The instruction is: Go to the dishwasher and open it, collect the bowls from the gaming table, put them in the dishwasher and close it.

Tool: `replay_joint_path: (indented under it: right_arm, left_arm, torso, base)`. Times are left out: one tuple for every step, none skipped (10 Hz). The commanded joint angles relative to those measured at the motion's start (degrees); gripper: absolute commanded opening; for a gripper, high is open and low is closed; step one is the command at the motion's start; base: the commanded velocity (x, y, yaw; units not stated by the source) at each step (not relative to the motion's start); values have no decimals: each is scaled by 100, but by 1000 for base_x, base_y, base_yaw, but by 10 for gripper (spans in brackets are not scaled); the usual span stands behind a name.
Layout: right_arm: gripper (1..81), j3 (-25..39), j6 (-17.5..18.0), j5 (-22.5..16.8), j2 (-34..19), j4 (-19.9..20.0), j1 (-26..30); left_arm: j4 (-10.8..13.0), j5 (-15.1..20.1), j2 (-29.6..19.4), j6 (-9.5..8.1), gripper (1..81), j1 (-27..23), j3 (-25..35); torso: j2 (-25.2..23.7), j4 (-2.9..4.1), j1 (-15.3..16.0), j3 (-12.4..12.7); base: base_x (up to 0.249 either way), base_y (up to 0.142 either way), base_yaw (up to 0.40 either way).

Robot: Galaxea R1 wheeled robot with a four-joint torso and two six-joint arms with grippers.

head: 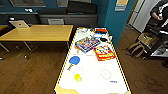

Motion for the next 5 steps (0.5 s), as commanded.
replay_joint_path:
  right_arm:
    - [10,146,-28,145,-439,-533,-247]
    - [10,112,-28,276,-378,-594,-440]
    - [10,41,-28,452,-291,-655,-555]
    - [10,-47,-28,497,-150,-735,-696]
    - [10,-195,-28,506,42,-805,-775]
  left_arm:
    - [-130,533,-584,0,811,-707,677]
    - [-279,708,-741,0,811,-951,843]
    - [-428,848,-916,0,811,-1173,1019]
    - [-517,1016,-1111,0,811,-1454,1231]
    - [-604,1112,-1259,0,811,-1665,1423]
  torso:
    - [0,0,0,0]
    - [0,0,0,0]
    - [0,0,0,0]
    - [0,0,0,0]
    - [0,0,0,0]
  base:
    - [0,0,0]
    - [0,0,0]
    - [0,0,0]
    - [0,0,0]
    - [0,0,0]
